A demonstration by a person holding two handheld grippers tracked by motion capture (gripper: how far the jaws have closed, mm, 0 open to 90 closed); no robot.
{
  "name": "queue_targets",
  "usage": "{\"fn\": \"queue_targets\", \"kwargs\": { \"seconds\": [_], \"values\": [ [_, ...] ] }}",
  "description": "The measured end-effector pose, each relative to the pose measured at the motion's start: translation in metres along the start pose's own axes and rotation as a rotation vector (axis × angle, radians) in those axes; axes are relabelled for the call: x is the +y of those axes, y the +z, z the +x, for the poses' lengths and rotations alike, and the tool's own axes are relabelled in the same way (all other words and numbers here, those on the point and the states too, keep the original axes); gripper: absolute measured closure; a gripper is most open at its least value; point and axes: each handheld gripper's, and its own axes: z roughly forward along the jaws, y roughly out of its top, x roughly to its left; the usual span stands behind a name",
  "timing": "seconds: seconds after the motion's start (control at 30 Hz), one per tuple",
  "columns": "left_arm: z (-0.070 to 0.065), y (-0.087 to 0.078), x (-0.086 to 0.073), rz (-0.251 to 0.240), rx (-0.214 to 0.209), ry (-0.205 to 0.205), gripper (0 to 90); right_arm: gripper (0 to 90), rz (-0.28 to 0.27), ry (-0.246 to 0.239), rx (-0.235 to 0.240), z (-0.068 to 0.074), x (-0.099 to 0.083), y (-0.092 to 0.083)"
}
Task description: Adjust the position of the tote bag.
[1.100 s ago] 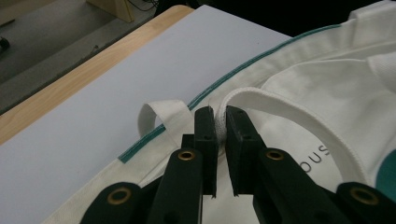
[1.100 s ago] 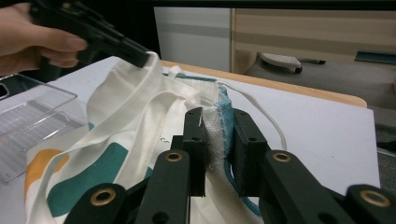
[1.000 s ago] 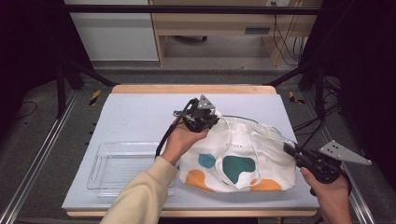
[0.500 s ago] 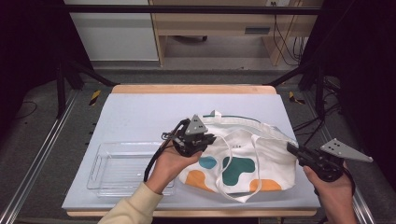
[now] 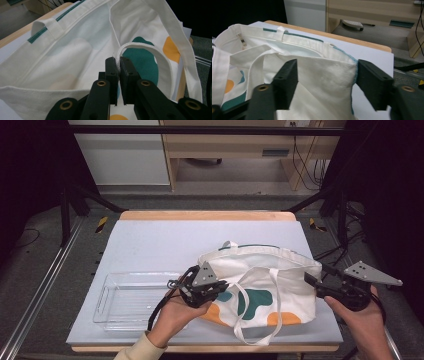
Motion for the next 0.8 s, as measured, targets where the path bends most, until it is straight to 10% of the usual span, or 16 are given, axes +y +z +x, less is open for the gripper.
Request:
{"fn": "queue_targets", "kwargs": {
  "seconds": [0.37, 0.8],
  "values": [
    [-0.009, -0.001, -0.009, 0.014, -0.029, 0.006, 85.7, 33.5, -0.019, -0.054, 0.008, 0.014, 0.033, 0.008],
    [-0.028, -0.011, -0.029, 0.037, -0.055, 0.043, 85.9, 37.7, 0.102, -0.184, 0.041, 0.026, 0.080, 0.051]
  ]
}}
